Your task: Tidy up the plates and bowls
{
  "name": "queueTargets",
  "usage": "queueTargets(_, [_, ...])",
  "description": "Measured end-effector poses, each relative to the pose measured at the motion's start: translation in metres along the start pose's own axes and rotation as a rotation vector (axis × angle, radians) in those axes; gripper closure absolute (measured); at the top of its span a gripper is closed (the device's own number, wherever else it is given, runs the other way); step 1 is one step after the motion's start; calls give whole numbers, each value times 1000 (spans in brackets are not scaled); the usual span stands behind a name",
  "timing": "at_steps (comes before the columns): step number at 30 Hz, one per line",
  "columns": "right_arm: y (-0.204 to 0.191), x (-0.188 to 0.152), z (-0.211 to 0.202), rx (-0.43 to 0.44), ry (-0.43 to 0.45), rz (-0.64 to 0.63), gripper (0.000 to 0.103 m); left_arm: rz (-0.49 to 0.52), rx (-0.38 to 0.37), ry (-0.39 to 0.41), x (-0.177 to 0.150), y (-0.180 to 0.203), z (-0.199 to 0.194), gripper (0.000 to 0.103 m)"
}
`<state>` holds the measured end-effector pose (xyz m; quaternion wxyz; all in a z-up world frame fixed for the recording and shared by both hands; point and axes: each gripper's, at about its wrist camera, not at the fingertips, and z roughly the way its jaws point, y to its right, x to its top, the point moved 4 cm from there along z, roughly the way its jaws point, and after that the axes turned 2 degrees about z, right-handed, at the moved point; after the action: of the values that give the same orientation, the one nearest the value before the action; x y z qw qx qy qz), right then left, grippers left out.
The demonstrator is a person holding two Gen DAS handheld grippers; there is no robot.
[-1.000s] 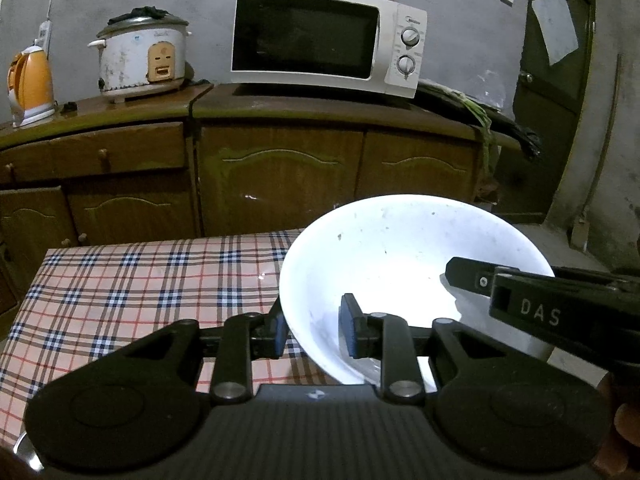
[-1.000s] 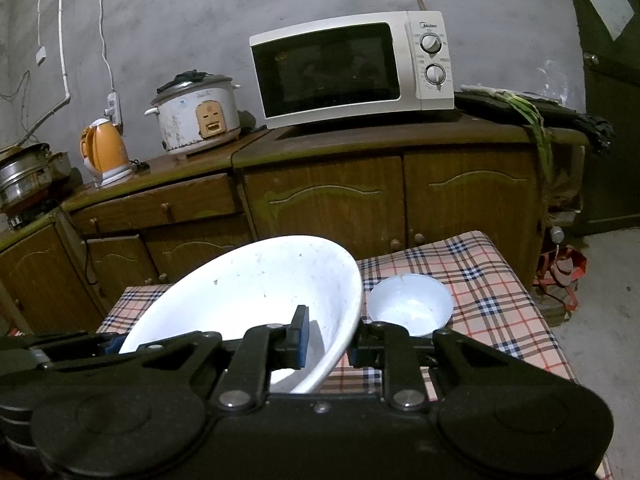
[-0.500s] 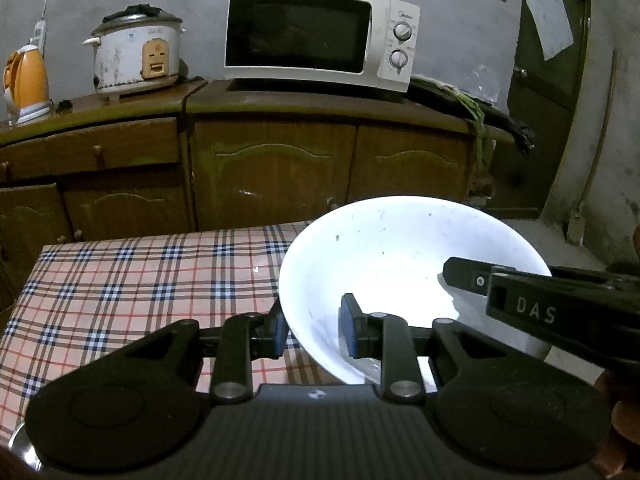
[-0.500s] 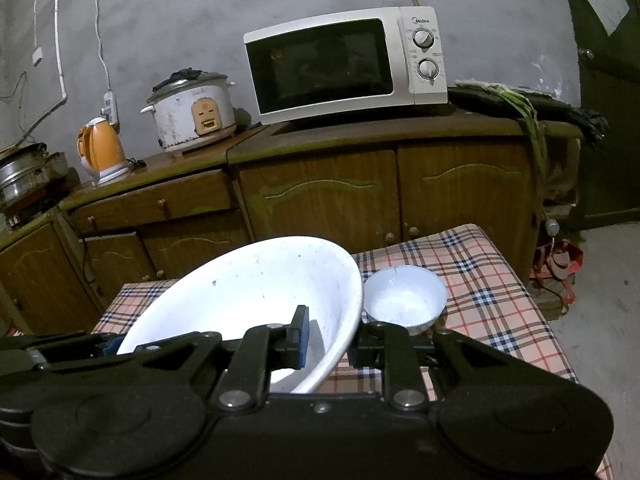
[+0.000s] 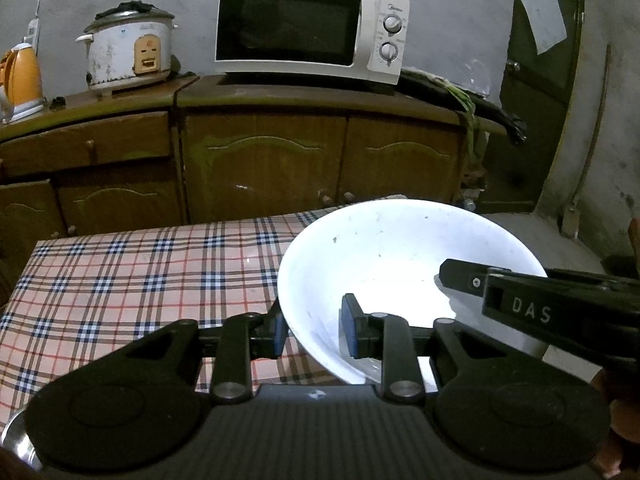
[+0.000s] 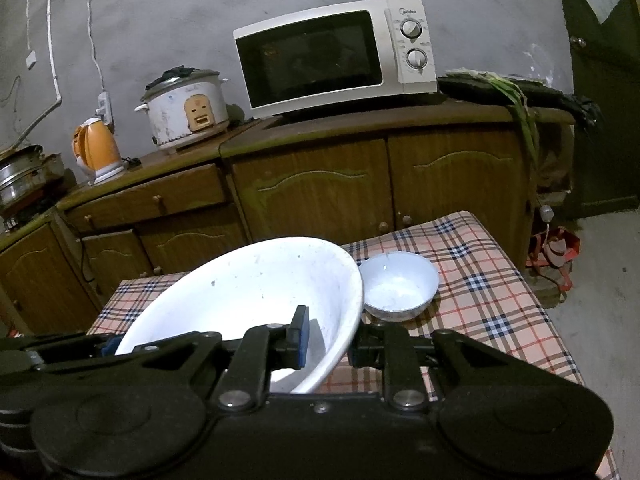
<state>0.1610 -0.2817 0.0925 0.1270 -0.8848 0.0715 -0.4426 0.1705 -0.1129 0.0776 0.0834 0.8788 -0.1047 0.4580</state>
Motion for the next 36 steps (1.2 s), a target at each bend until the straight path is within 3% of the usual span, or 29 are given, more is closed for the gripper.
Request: queueTargets(36, [11, -19, -19, 1, 2, 18, 78, -8, -33, -24, -21, 14, -6, 75])
